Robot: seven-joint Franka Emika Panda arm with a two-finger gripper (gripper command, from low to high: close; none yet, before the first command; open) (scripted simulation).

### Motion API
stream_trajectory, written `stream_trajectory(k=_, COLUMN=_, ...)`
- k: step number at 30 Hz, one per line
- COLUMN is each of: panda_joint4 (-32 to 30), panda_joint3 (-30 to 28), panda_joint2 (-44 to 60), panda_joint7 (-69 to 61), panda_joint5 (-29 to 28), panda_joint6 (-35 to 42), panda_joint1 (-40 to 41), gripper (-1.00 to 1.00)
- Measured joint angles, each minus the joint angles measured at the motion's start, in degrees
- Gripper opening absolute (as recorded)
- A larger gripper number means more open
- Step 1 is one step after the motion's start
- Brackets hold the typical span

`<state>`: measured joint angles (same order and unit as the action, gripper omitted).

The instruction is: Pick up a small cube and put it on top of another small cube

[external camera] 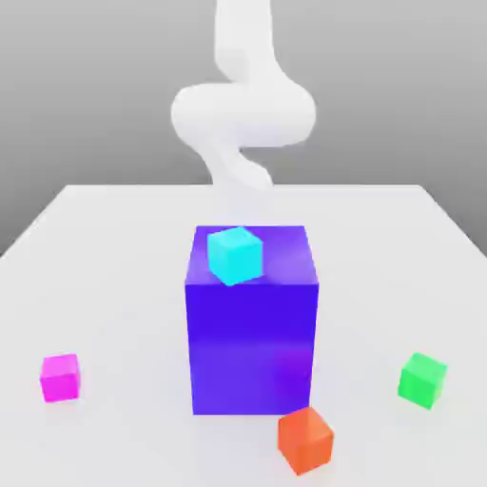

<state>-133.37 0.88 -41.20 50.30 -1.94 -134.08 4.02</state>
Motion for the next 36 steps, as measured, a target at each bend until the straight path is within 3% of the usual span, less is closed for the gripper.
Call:
stream_trajectory(k=9, panda_joint4=-5.71, panda_joint3=0.63, panda_joint2=17.02, panda_joint7=15.97, panda_joint5=-6.77, panda_joint6=-8.15, panda_joint1=13.06, gripper=0.00)
stream_trajectory(k=18, panda_joint4=-11.38, panda_joint3=-3.45, panda_joint2=33.46, panda_joint7=28.81, panda_joint5=-9.45, panda_joint6=-16.41, panda_joint1=21.99, gripper=0.00)
stream_trajectory(k=23, panda_joint4=-14.71, panda_joint3=-5.96, panda_joint2=42.25, panda_joint7=32.04, panda_joint5=-5.49, panda_joint6=-21.42, panda_joint1=27.34, gripper=0.00)
stream_trajectory(k=27, panda_joint4=-17.19, panda_joint3=-5.50, panda_joint2=49.06, panda_joint7=31.27, panda_joint5=2.06, panda_joint6=-25.47, panda_joint1=30.13, gripper=0.00)
stream_trajectory(k=32, panda_joint4=-15.97, panda_joint3=-3.23, panda_joint2=59.15, panda_joint7=29.71, panda_joint5=5.70, panda_joint6=-33.29, panda_joint1=32.47, gripper=0.00)
stream_trajectory(k=33, panda_joint4=-15.60, panda_joint3=-2.94, panda_joint2=61.21, panda_joint7=29.52, panda_joint5=5.88, panda_joint6=-34.92, panda_joint1=32.72, gripper=-1.00)
stream_trajectory(k=36, panda_joint4=-15.60, panda_joint3=-2.94, panda_joint2=61.21, panda_joint7=29.55, panda_joint5=5.85, panda_joint6=-34.95, panda_joint1=32.73, gripper=-1.00)
